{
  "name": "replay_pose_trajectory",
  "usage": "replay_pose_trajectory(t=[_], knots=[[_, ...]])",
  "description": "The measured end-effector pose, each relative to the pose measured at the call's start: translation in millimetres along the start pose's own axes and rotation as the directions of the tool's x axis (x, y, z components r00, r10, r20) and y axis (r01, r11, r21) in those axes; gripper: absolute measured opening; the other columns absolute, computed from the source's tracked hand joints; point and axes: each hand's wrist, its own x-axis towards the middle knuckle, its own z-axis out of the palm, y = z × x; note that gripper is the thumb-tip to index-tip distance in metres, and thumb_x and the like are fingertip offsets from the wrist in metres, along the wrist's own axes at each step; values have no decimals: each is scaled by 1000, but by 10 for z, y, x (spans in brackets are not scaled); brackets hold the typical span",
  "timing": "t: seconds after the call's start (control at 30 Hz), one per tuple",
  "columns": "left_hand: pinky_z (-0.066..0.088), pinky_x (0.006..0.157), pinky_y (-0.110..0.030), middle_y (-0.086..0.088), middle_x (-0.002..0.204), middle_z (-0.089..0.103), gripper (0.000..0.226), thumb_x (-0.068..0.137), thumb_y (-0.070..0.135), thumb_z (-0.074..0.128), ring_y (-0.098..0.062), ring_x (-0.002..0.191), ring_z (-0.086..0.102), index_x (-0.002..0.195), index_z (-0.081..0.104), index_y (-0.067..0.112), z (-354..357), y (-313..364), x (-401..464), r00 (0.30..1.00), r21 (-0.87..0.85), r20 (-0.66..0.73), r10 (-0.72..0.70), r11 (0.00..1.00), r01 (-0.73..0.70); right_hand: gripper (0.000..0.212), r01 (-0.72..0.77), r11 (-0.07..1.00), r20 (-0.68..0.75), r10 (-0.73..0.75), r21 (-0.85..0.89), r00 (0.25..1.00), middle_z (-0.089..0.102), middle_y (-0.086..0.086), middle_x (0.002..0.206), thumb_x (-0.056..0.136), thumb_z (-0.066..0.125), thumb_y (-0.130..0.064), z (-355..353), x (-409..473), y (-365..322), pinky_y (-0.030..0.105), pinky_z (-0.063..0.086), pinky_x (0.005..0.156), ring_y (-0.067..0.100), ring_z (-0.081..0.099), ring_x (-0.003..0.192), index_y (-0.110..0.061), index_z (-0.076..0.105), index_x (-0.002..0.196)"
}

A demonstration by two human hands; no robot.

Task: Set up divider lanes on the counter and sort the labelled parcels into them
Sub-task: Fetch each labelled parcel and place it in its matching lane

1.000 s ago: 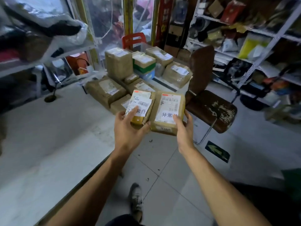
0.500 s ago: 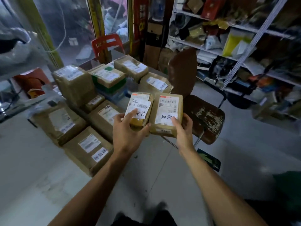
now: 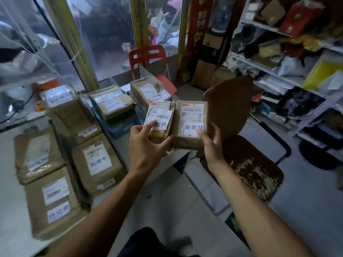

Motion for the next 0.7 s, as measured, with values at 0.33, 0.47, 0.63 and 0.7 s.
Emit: replay_pose_trajectory(t=[0.33, 0.47, 0.63, 0.7], knots=[[59, 88, -32, -2, 121, 44, 79, 73, 57, 84, -17, 105, 55, 140, 57, 27, 764, 82, 743, 990, 25, -125, -63, 997, 67, 44, -37, 999, 118, 41, -39, 992, 68, 3, 121, 95, 68, -21, -11, 1426, -146, 25, 58, 73, 13, 74, 98, -30, 50, 134], [61, 88, -37, -4, 122, 44, 79, 73, 55, 85, -22, 109, 57, 140, 54, 26, 1073, 11, 926, 975, -13, -179, -135, 991, 134, 36, -10, 989, 190, 39, -151, 981, 70, -1, 116, 95, 68, -18, 20, 1971, -144, 25, 58, 74, 11, 73, 97, -33, 56, 126], [58, 94, -32, 0, 119, 38, 76, 76, 49, 85, -21, 111, 53, 141, 52, 27, 1365, -78, 879, 954, -19, -201, -224, 974, 225, 60, -14, 945, 303, 119, -328, 946, 74, -1, 116, 82, 64, -41, 55, 2332, -23, 35, 61, 81, 16, 74, 100, -27, 57, 140], [55, 97, -30, 0, 120, 38, 76, 76, 47, 85, -20, 113, 52, 141, 52, 27, 1444, -96, 846, 938, -11, -219, -269, 962, 273, 61, 52, 906, 375, 120, -419, 919, 74, -4, 116, 81, 58, -50, 52, 2418, 24, 31, 60, 79, 14, 73, 101, -30, 58, 139]])
